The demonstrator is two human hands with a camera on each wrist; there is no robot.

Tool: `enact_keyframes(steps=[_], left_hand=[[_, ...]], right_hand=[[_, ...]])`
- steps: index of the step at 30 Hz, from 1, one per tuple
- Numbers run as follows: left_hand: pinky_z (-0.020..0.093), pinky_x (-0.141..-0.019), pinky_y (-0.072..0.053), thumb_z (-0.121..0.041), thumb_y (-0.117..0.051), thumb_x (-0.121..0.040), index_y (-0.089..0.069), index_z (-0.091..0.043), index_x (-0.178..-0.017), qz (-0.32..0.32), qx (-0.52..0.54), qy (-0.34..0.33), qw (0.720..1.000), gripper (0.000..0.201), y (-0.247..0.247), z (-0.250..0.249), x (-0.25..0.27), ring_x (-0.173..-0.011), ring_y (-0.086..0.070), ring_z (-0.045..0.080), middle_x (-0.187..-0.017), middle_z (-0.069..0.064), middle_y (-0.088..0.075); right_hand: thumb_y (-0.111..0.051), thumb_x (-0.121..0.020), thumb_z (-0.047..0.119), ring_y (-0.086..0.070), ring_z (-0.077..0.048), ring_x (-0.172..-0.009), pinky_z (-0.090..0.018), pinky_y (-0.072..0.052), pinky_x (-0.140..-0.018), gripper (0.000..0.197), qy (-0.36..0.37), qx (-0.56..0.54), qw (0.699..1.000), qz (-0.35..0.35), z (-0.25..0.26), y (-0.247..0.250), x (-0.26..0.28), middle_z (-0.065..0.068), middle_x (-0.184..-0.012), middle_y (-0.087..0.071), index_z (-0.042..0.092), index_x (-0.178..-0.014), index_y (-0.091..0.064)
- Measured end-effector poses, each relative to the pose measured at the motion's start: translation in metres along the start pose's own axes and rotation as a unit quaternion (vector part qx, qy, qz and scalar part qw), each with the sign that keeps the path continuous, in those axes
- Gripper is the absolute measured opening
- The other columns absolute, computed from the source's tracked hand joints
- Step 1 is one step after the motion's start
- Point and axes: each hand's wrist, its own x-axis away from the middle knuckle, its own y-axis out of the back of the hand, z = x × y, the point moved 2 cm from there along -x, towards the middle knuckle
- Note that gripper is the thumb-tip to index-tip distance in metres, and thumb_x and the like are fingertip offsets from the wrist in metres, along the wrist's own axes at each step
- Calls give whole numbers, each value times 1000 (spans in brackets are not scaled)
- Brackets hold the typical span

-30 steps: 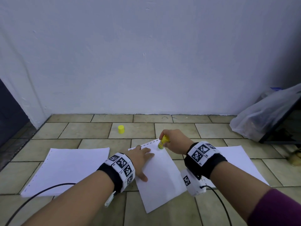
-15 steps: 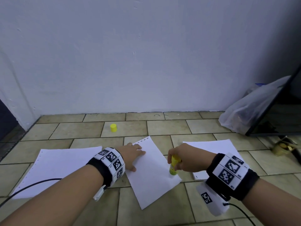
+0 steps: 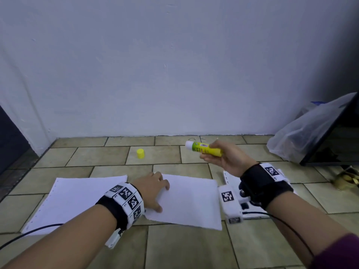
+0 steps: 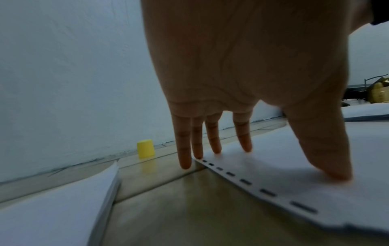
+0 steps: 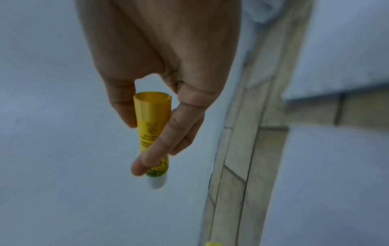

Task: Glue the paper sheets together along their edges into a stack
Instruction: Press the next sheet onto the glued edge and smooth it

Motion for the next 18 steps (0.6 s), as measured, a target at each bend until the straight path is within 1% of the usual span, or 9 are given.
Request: enact_keyframes(steps=[2, 3, 5, 7, 9, 11, 13, 15, 18], left_hand=[[34, -100, -37, -55, -65, -81, -35, -15, -138, -10, -11, 13, 1000, 76, -4, 0, 1, -126, -36, 21, -140, 4, -33], [33, -101, -36, -57, -63, -82, -34, -10, -137, -15, -15, 16, 1000, 79, -7, 0, 1, -124, -37, 22, -138, 6, -35], [33, -103, -34, -59, -60, -83, -34, -5, -137, -22, -9, 17, 1000, 80, -10, 2, 1, -123, -38, 24, -136, 8, -36], [32, -104, -33, -59, -59, -84, -33, -5, -137, -29, 4, 13, 999, 80, -12, 4, 2, -123, -37, 24, -138, 8, -36], [31, -105, -31, -58, -60, -84, -33, -5, -138, -34, 17, 9, 999, 81, -12, 5, 3, -125, -36, 23, -140, 8, -34], [31, -104, -31, -57, -61, -83, -33, -5, -139, -34, 28, 11, 999, 81, -12, 5, 3, -125, -36, 23, -140, 7, -34], [31, -103, -33, -57, -62, -82, -34, -5, -137, -33, 32, 15, 999, 80, -11, 3, 2, -123, -38, 23, -139, 7, -35], [31, -102, -34, -57, -64, -81, -35, -5, -136, -33, 32, 21, 999, 80, -10, 2, 2, -121, -39, 23, -137, 8, -37], [31, -101, -35, -55, -66, -81, -36, -6, -136, -36, 47, 28, 998, 80, -10, 2, 2, -121, -40, 22, -137, 6, -37]], right_hand=[[-44, -96, 14, -69, -21, -61, -24, -59, -58, 21, -36, -115, 993, 18, -13, -3, -16, -15, -71, -68, -1, -88, -57], [-43, -96, 18, -68, -19, -60, -25, -58, -57, 24, -44, -133, 990, 33, -20, -6, -24, -14, -72, -68, 0, -89, -58], [-46, -96, 17, -65, -16, -60, -26, -57, -59, 21, -40, -109, 992, 56, -35, -13, -38, -10, -78, -66, 4, -90, -61], [-53, -93, 10, -64, -15, -65, -26, -53, -64, 10, -12, -22, 999, 40, -46, -22, -49, -8, -83, -64, 8, -87, -60], [-62, -86, 1, -64, -18, -71, -27, -51, -66, 11, 41, 119, 992, -27, -54, -25, -63, -10, -88, -64, 11, -83, -58], [-71, -76, 0, -64, -24, -80, -32, -51, -69, 20, 87, 251, 958, -106, -58, -26, -77, -12, -93, -65, 12, -84, -57], [-77, -70, 6, -62, -23, -88, -29, -47, -71, 30, 107, 352, 919, -143, -59, -30, -87, -8, -94, -65, 11, -94, -60], [-79, -70, 10, -59, -21, -88, -27, -45, -74, 38, 120, 412, 892, -144, -61, -39, -96, -5, -94, -62, 8, -103, -60], [-75, -75, 10, -60, -24, -96, -28, -47, -79, 40, 141, 453, 871, -131, -61, -57, -107, -9, -103, -64, 8, -111, -57]])
